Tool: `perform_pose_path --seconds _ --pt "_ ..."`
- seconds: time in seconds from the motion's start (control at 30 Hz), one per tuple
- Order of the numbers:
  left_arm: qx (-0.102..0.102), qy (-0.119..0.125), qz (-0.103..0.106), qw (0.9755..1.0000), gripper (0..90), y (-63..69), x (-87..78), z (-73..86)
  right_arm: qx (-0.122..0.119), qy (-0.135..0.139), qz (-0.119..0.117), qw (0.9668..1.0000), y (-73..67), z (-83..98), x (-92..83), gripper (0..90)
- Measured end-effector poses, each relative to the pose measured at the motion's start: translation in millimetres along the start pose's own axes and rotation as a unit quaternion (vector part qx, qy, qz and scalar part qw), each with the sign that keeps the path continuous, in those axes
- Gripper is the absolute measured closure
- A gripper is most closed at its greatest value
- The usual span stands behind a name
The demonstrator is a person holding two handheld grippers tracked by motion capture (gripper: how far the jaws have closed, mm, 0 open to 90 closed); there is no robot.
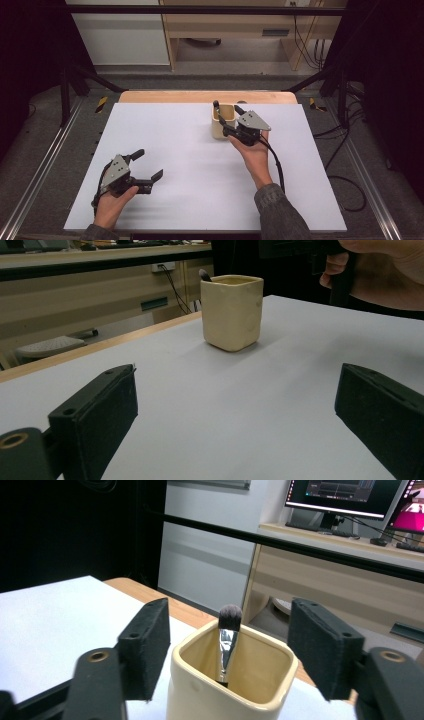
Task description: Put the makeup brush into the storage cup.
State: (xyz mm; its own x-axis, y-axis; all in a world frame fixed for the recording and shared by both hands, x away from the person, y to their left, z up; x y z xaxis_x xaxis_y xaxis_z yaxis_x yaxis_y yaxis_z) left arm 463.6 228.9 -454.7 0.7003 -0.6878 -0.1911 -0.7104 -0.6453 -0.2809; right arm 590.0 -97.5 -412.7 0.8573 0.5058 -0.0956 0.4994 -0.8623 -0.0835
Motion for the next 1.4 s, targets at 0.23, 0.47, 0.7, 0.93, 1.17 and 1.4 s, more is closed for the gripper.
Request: perform_pose_path --seconds 0.23,0.47,0.7,0.93,1.17,1.4 --pt "0.001 0.000 0.000 1.0000 3.0 0.1 0.1 0.1 0.006 -0.013 0.004 0.9999 4.1 -1.3 -2.9 24.6" --pt "0.001 0.000 0.000 1.0000 3.0 -0.3 -0.6 0.0 0.016 -0.026 0.005 0.9995 5.0 -1.5 -5.9 12.6" --pt "0.002 0.001 -0.001 1.0000 3.0 -1.0 -1.5 0.0 0.029 -0.045 0.001 0.9986 6.7 -3.1 -13.6 5.6" --pt "0.005 -0.001 -0.004 1.0000 3.0 -4.7 -5.1 1.9 0.015 -0.040 -0.004 0.9991 12.2 -6.5 -38.0 6.1" --pt "0.007 -0.005 -0.007 0.9999 2.9 -7.8 -7.5 4.4 0.013 -0.032 -0.014 0.9993 27.2 -5.5 -73.3 6.9" --pt "0.008 0.001 -0.010 0.9999 3.0 -10.5 -11.3 2.9 0.016 -0.028 -0.017 0.9993 38.2 -3.0 -97.8 8.1"
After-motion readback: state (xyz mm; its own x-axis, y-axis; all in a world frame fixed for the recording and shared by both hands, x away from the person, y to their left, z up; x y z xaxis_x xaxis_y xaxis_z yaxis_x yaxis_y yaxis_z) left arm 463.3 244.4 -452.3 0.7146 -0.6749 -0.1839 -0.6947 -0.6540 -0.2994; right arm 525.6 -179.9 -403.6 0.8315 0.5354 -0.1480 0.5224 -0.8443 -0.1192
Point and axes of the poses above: each handheld gripper's, and its own axes: x roughly forward along the jaws, z roughly out of its underside, y roughly to its right, the point moved 4 cm from there along x, roughly forward along the jaws, and after that the axes turned 13 degrees about x, right-handed, at the moved point
